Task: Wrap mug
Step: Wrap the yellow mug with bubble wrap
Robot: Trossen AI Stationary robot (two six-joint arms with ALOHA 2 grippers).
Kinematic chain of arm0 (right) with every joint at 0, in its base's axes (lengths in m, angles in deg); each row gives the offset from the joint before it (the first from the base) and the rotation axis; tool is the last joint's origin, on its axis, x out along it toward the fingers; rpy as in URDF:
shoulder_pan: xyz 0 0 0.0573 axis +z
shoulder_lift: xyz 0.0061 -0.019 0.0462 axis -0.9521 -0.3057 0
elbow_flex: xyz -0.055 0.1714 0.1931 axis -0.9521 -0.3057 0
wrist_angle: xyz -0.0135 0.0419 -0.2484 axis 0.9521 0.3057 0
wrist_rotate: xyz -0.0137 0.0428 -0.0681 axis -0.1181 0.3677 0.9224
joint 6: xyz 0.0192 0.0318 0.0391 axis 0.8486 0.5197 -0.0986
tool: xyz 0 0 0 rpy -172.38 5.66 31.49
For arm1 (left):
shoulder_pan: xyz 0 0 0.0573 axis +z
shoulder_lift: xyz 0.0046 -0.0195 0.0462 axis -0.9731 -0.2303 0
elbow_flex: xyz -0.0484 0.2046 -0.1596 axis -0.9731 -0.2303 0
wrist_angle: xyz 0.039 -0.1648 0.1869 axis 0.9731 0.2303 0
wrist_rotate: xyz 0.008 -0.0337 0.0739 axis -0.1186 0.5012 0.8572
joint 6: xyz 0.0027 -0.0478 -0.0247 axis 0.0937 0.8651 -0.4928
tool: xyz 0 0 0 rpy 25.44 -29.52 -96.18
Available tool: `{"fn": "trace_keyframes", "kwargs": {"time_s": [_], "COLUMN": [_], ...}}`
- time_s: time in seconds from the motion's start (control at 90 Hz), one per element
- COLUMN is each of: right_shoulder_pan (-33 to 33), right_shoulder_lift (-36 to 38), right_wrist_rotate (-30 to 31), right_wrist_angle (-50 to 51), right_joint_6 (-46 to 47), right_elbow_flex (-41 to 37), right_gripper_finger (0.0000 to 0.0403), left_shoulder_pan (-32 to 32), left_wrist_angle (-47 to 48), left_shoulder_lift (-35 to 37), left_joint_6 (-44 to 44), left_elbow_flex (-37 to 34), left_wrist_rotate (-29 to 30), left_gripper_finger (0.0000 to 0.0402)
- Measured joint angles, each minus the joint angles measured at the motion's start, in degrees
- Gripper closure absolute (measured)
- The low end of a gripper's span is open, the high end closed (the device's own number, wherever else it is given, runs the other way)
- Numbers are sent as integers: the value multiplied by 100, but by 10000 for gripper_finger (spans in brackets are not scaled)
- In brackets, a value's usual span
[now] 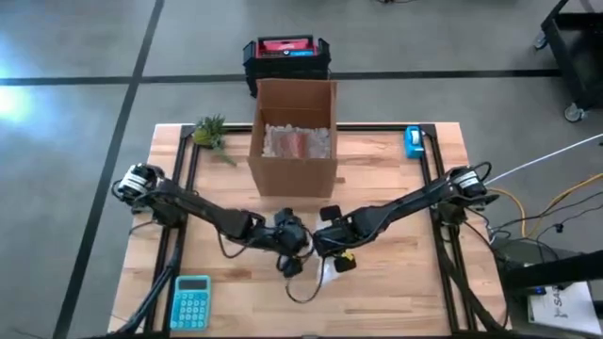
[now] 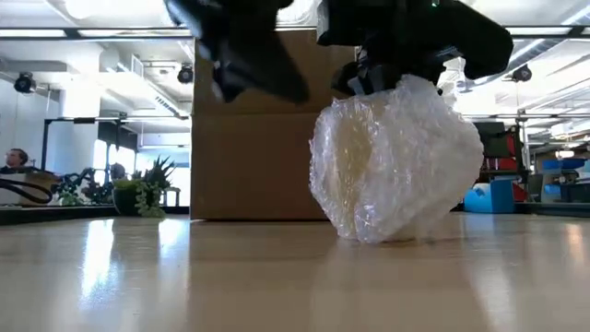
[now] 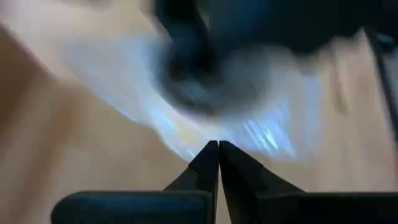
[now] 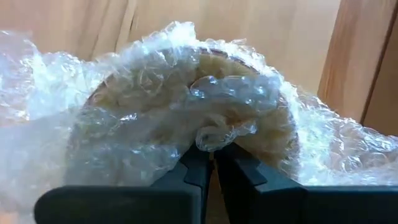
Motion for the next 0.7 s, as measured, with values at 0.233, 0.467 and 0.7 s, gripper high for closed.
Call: {"fn": "trace_keyframes", "kwargs": {"time_s": [0.233,0.467,0.7], "right_shoulder_pan": [10,39,39], "right_shoulder_lift": [111,168,540], "right_wrist_rotate": [-30,-40,-22], "right_wrist_angle": [13,66,299], "right_joint_6": [11,13,63], "right_elbow_flex": [7,7,4], "right_gripper_finger": [384,384,384], "left_shoulder_pan": [64,76,78], "left_wrist_angle": [-836,-1191,-1210], "left_shoulder_lift": [-404,-874,-807], "left_joint_6": [-382,-498,-501], "left_elbow_flex": [-17,-7,-22], "left_wrist_rotate": [-246,-201,-245], "left_gripper_finger": [402,402,402]}}
